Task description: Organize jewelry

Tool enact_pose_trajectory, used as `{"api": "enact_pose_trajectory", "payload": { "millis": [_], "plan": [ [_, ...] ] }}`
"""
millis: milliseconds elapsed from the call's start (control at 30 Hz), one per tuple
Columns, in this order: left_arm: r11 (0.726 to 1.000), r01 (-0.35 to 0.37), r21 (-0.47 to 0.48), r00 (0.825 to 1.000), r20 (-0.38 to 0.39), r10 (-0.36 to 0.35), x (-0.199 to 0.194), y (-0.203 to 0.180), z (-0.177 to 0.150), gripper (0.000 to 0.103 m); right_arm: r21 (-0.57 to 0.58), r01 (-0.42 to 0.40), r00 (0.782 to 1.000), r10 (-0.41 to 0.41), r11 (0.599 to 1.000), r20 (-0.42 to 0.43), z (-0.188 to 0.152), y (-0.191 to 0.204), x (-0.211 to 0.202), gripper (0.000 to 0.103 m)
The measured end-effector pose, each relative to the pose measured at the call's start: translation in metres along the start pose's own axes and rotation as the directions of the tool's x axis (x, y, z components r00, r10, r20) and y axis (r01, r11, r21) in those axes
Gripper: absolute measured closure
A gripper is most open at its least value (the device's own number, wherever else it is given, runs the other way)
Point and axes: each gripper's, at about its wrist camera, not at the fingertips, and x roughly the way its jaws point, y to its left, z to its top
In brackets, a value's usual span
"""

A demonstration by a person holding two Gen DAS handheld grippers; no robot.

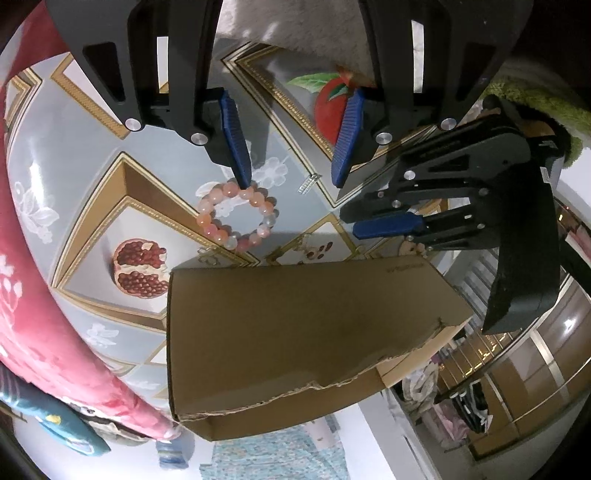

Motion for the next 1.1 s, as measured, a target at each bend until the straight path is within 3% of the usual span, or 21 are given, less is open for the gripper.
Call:
{"api": "enact_pose_trajectory", "payload": {
  "millis": [133,233,467,667,867,1100],
  "plan": [
    [1.000,-0.012,0.019,1.000,-0.005,0.012,0.002,-0.003,0.003,0.091,0.009,0.002,1.000,-0.002,1.000,0.001,-0.002,-0.003,-0.001,0.061],
    [0.999,-0.012,0.033,1.000,-0.004,0.012,0.002,-0.004,0.002,0.102,0.017,0.001,1.000,-0.001,1.000,0.003,-0.004,-0.005,-0.003,0.062],
    [0.999,0.030,-0.039,0.999,0.029,-0.028,-0.009,0.003,0.005,0.102,0.022,0.001,1.000,-0.001,1.000,0.012,-0.005,-0.005,-0.006,0.062],
    [0.988,0.033,-0.148,0.996,0.082,-0.021,-0.040,0.029,0.001,0.102,0.011,-0.009,1.000,0.009,1.000,0.015,-0.005,-0.001,-0.007,0.063],
    [0.978,0.010,-0.210,0.996,0.087,0.008,-0.047,0.045,-0.011,0.102,-0.068,-0.017,1.000,0.017,0.998,0.001,-0.004,0.017,0.000,0.069],
    [0.975,0.009,-0.222,0.997,0.081,0.010,-0.044,0.049,-0.018,0.102,-0.183,0.030,0.999,-0.035,0.983,-0.024,-0.004,0.031,0.013,0.077]
  ]
}}
